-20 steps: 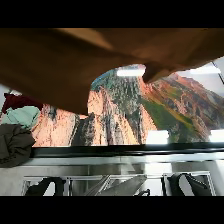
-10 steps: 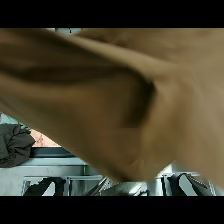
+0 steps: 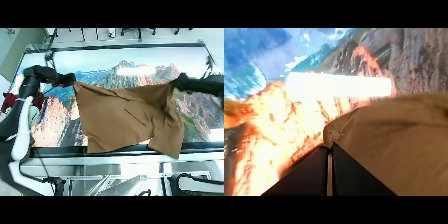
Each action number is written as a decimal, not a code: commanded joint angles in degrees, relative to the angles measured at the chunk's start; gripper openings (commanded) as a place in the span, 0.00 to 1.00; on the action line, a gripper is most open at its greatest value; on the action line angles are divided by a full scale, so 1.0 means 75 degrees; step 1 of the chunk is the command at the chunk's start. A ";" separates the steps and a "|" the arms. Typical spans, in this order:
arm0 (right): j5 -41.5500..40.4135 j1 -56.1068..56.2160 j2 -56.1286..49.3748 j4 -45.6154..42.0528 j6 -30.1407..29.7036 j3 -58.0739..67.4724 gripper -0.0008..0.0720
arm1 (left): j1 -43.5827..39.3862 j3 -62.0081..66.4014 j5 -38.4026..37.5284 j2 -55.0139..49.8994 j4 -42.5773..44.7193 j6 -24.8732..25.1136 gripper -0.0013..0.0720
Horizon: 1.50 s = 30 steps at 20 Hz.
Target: Fold the shirts.
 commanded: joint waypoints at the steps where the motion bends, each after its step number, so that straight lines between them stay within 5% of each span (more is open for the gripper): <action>1: 0.0857 0.0111 -0.1207 0.0513 -0.0484 -0.0178 0.04 | -0.0140 0.1247 0.0405 -0.1647 -0.0376 0.0009 0.03; 3: 0.0968 0.0058 -0.1358 0.0478 -0.0513 0.0178 0.09 | -0.0181 0.1856 0.0580 -0.1824 -0.0373 -0.0050 0.03; 4: 0.0909 -0.0020 -0.1358 0.0455 -0.0513 0.0364 0.39 | -0.0181 0.2165 0.0886 -0.1845 -0.0376 -0.0178 0.10; 5: 0.0638 -0.0157 -0.1355 0.0417 -0.0510 0.0606 0.56 | -0.0163 0.2489 0.1341 -0.1839 -0.0370 -0.0195 0.62; 6: 0.0105 -0.0417 -0.1346 0.0251 -0.0510 0.0941 0.56 | -0.0093 0.2830 0.1909 -0.1827 -0.0361 -0.0280 0.95; 9: -0.1711 -0.1574 -0.1268 -0.0583 -0.0446 0.1821 0.56 | 0.0323 0.2669 0.3299 -0.1128 -0.0332 -0.0481 0.96; 14: -0.3252 -0.3427 -0.1166 -0.2623 -0.0452 0.1574 0.56 | 0.0854 -0.1343 0.3806 0.1577 -0.0283 -0.0466 0.96; 17: -0.2981 -0.3911 -0.1215 -0.2891 -0.0632 0.1058 0.56 | 0.0694 -0.5097 0.2492 0.3558 -0.0583 -0.0769 0.96; 21: -0.2865 -0.3873 -0.1311 -0.2862 -0.0772 0.1029 0.56 | 0.0201 -0.8944 0.0402 0.5097 -0.2570 -0.0583 0.96; 30: -0.2917 -0.3704 -0.1370 -0.2865 -0.0769 0.1029 0.56 | -0.1352 -1.0293 -0.1192 0.5327 -0.3791 -0.0592 0.92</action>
